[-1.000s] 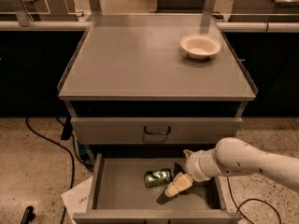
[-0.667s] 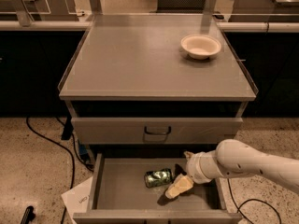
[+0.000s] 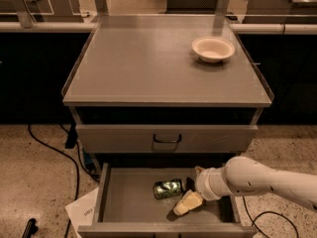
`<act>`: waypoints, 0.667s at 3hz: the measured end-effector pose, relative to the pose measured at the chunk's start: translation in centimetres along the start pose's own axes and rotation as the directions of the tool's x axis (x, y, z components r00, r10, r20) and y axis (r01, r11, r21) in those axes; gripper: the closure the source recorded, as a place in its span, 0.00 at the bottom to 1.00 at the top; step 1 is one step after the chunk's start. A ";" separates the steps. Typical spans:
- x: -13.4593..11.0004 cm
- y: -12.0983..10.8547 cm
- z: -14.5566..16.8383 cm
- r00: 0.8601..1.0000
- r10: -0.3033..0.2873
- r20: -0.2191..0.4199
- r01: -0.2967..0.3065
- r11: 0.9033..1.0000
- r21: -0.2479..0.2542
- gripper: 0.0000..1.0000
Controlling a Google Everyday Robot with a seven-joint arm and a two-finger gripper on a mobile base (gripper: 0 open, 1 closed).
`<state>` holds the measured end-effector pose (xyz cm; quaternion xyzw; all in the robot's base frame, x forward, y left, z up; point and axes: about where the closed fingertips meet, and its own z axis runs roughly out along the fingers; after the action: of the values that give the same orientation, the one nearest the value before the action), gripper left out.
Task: Pick green can from middle drawer and place on counter
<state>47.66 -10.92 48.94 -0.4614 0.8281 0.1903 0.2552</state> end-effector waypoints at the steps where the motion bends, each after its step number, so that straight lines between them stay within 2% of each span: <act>1: 0.8 -0.2 3.0 1.000 -0.006 0.005 0.006 1.000 -0.004 0.00; 2: 0.5 -0.3 5.9 0.999 -0.044 0.009 0.044 0.999 -0.023 0.00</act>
Offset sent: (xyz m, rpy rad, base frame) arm 0.0273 0.0459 -0.0740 0.0078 -0.0286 0.0928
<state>49.12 -8.17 43.94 -0.4814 0.8144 0.1964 0.2575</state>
